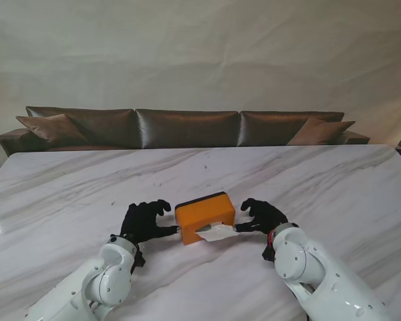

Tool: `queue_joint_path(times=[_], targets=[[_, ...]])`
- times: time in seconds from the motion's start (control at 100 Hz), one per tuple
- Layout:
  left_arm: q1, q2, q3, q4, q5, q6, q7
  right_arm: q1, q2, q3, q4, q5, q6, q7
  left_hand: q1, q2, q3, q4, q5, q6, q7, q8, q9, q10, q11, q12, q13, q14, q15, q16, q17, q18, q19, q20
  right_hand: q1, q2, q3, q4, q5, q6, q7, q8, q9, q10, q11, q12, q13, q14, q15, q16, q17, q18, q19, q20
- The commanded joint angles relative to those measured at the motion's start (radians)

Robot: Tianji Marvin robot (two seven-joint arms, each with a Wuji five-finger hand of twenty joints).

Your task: Refill a tissue box and feed the first sheet

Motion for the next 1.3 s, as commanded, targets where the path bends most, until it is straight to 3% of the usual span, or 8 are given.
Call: queue_joint_path(times=[0.0,0.37,0.51,0.8,1.11,1.29], targets=[[-0.007,-0.009,0.005,-0.002,0.014,0.002,-0.021,0.006,-0.002,-0.009,0.008,-0.001,-0.007,0.012,0.006,-0.036,0.020,0.030,-0.034,-0.037,0.022,0.033,-0.046,-0.037,0.037,0.020,-0.028,-0.026,0.019,0.020,-0.022,-0.030,-0.201,0.024,0.036,-0.036,-0.029,-0.025,-0.025,-0.007,0.022,0.007,-0.043,-0.034,0.032,-0.011,-0.011,-0.028,-0.009,0.001,-0.006,-0.044,-0.007,0.023],[-0.045,-0.020,0.049,0.032,-0.006,-0.009,0.001,0.058,-0.022,-0.073,0.072,0.048,-0.014,-0.032,0.015,-0.007,0.031,0.035,-0.033,-0.034,0.029,0.047,-0.040,-0.029,0.042,0.028,-0.015,-0.025,0.033,0.033,-0.009,-0.027,-0.192,0.031,0.074,-0.039,-0.052,-0.054,0.037,-0.023,0.068,0.018,0.001,-0.027,0.054,-0.004,0.018,-0.028,0.020,0.009,0.013,-0.048,0.012,0.031],[0.010,-0.008,-0.003,-0.036,0.017,0.015,-0.025,0.072,-0.027,-0.079,0.088,0.047,0.002,-0.051,0.021,-0.002,0.028,0.034,-0.021,-0.034,0.036,0.051,-0.029,-0.028,0.051,0.032,-0.011,-0.020,0.035,0.034,0.004,-0.028,-0.181,0.035,0.076,-0.038,-0.054,-0.058,0.066,-0.036,0.082,0.020,0.020,-0.025,0.061,-0.002,0.030,-0.027,0.032,0.012,0.018,-0.045,0.019,0.031],[0.107,0.025,-0.067,-0.168,0.078,0.007,-0.146,0.094,-0.037,-0.095,0.119,0.056,0.006,-0.075,0.043,-0.033,0.012,0.026,0.068,-0.100,0.100,0.109,0.080,-0.055,0.089,0.064,0.067,-0.032,0.054,0.042,0.048,-0.036,-0.145,0.049,0.096,-0.042,-0.060,-0.066,0.123,-0.060,0.105,0.025,0.057,-0.029,0.068,0.003,0.048,-0.026,0.045,0.014,0.027,-0.041,0.030,0.030],[0.063,0.024,-0.009,-0.147,0.033,-0.006,-0.182,0.087,-0.041,-0.099,0.110,0.061,0.015,-0.090,0.019,-0.039,0.006,0.023,0.074,-0.077,0.079,0.114,0.081,-0.040,0.081,0.074,0.067,-0.030,0.057,0.060,0.050,-0.023,-0.152,0.047,0.106,-0.040,-0.066,-0.073,0.176,-0.079,0.132,0.034,0.102,-0.038,0.073,0.006,0.068,-0.024,0.050,0.012,0.037,-0.036,0.039,0.027],[0.015,0.017,0.048,-0.123,0.012,0.036,-0.186,0.067,-0.042,-0.094,0.092,0.063,0.004,-0.100,0.009,-0.026,-0.001,0.014,0.076,-0.055,0.066,0.112,0.078,-0.022,0.081,0.079,0.071,-0.021,0.065,0.070,0.069,-0.011,-0.146,0.048,0.097,-0.036,-0.066,-0.072,0.227,-0.106,0.153,0.044,0.160,-0.052,0.077,0.010,0.087,-0.025,0.053,0.011,0.046,-0.032,0.045,0.024]])
